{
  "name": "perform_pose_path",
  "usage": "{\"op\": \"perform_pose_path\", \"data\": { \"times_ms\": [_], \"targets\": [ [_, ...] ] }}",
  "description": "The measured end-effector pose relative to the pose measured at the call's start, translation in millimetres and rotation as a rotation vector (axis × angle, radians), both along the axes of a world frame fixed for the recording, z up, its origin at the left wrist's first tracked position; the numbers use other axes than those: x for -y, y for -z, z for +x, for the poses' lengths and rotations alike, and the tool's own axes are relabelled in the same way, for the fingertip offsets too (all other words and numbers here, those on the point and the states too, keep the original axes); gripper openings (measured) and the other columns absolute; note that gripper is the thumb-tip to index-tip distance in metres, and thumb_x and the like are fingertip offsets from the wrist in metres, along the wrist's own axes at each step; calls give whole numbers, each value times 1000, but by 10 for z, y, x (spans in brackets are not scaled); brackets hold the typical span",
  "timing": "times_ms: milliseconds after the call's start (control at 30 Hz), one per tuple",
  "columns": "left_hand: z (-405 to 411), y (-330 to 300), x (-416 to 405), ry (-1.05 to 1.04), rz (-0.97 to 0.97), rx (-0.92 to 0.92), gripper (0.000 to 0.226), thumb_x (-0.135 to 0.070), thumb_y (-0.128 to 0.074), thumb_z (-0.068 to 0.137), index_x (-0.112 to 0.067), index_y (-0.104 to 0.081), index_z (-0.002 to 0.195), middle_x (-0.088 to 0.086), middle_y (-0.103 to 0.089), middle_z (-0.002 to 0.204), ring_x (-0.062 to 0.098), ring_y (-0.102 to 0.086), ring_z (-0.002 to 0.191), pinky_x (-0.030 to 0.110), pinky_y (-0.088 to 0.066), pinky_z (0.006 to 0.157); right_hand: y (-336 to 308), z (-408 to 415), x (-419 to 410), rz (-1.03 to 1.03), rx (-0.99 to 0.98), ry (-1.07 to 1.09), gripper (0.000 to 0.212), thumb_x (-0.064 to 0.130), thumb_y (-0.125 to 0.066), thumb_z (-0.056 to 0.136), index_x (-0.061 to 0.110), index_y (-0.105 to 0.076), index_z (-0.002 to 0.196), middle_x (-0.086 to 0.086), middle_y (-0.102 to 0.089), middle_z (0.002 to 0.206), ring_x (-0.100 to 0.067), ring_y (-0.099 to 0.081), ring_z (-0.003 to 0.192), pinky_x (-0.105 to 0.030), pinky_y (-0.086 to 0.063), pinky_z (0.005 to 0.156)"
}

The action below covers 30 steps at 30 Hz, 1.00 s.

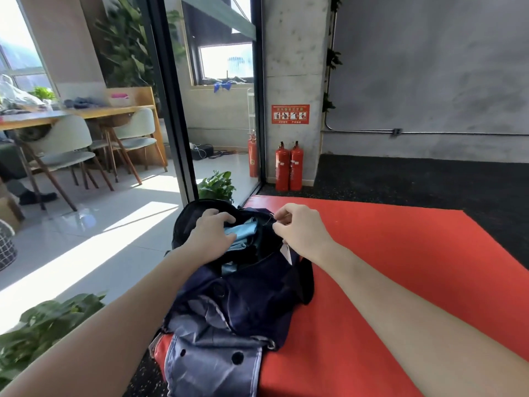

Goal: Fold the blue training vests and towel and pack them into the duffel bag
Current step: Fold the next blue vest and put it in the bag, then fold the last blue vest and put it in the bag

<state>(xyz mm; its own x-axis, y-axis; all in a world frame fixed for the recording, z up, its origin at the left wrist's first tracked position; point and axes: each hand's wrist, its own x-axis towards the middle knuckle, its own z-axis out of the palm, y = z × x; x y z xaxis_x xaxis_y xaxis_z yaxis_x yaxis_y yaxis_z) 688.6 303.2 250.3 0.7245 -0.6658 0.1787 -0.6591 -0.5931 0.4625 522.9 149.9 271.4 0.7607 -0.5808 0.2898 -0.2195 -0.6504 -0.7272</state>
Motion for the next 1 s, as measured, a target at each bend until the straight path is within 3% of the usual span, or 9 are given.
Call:
{"op": "perform_pose_path", "data": {
  "times_ms": [67,200,333,500,867,1000],
  "targets": [
    [-197,-31,65,51,-40,51,43,-27,-64,89,-27,-59,132,4,-41,148,26,-40,136,48,-35,113,6,-174,77,-47,7,20,11,19,-70,89,20,-71,100,6,-70,93,-10,-65,88,-16,-49,77],
    [-831,-170,332,173,-131,141,43,-21,-61,90,-27,-59,132,0,-48,140,23,-47,129,46,-39,109,-19,-837,289,-44,5,83,13,23,-69,89,23,-70,102,9,-71,94,-8,-66,91,-28,-55,86],
    [-1682,-286,710,265,-168,193,41,-24,-57,91,-28,-58,132,-3,-58,130,21,-57,114,42,-47,100,-13,-1682,495,-27,14,182,14,27,-71,90,24,-69,103,9,-70,95,-8,-66,90,-23,-51,78],
    [-2856,-180,1184,419,-170,188,38,-29,-56,93,-30,-56,131,-7,-62,118,16,-60,100,38,-52,88,170,-2923,714,19,-7,345,10,29,-71,89,28,-67,98,13,-68,93,-6,-65,87,-27,-53,77],
    [-5238,321,1880,772,-63,116,37,-33,-54,93,-35,-56,131,-11,-62,118,14,-60,104,36,-51,91,824,-5606,903,141,-157,710,11,29,-70,84,31,-66,94,14,-65,88,-13,-66,91,-31,-53,84],
    [-5967,554,2074,898,23,115,37,-33,-53,93,-35,-55,130,-9,-64,116,18,-59,110,37,-50,90,1167,-6376,888,232,-175,802,15,30,-71,88,26,-68,102,12,-65,93,-6,-62,84,-25,-47,72]
  ]
}}
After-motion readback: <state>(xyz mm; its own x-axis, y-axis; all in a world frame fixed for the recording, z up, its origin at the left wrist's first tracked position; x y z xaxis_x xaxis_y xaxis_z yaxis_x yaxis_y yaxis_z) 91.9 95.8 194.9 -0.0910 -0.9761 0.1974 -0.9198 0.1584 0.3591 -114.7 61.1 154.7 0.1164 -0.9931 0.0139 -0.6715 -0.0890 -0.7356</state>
